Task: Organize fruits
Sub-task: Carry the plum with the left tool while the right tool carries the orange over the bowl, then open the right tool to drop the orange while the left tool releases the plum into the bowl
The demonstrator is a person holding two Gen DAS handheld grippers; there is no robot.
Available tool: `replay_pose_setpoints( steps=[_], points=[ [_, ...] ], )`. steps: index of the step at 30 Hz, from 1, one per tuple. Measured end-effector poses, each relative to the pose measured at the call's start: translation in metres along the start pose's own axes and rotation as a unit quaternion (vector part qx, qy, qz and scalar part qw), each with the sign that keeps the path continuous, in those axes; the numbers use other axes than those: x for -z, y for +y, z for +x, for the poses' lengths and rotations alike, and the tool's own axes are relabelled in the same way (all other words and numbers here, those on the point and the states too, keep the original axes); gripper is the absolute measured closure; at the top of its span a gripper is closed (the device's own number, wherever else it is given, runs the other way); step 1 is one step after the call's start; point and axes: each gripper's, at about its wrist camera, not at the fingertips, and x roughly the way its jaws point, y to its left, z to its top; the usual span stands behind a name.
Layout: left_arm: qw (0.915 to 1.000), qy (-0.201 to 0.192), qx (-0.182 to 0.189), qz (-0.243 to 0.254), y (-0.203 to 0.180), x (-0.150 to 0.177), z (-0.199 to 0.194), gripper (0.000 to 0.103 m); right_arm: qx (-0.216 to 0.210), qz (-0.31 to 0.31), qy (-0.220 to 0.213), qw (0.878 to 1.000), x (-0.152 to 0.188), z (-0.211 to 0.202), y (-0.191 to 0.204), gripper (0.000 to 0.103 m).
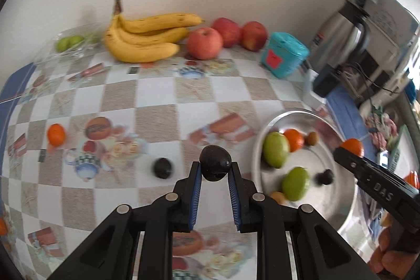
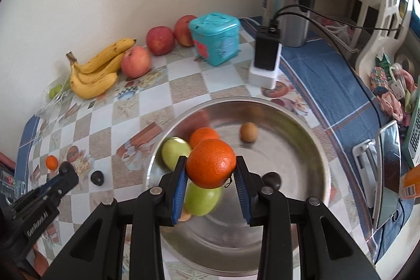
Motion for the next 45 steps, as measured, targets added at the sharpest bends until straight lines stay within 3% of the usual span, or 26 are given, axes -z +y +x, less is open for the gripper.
replay_pose_setpoints(
  steps=[7, 14, 24, 43, 45],
  points=[
    [0.9992, 0.005, 0.012, 0.038, -0.045, 0.003, 0.013, 0.081, -0.002, 0.02, 0.006, 1.0, 0.002, 0.005, -0.03, 0.067],
    [0.9968, 0.021, -0.002, 0.077, -0.072, 0.012, 0.035, 0.081, -0.011, 0.029, 0.028, 0.999, 0.005, 0.025, -0.044, 0.066],
    [0.9939, 0.044, -0.022, 0.098, -0.086, 0.023, 0.058, 0.081, -0.026, 0.042, 0.07, 0.996, 0.012, 0.052, -0.053, 0.066],
    [0.9925, 0.057, -0.027, 0.105, -0.087, 0.024, 0.065, 0.077, -0.018, 0.022, 0.076, 0.997, 0.01, 0.054, -0.048, 0.066],
    [0.9924, 0.057, -0.028, 0.105, -0.087, 0.024, 0.064, 0.073, -0.019, 0.02, 0.076, 0.997, 0.01, 0.054, -0.047, 0.061]
  ],
)
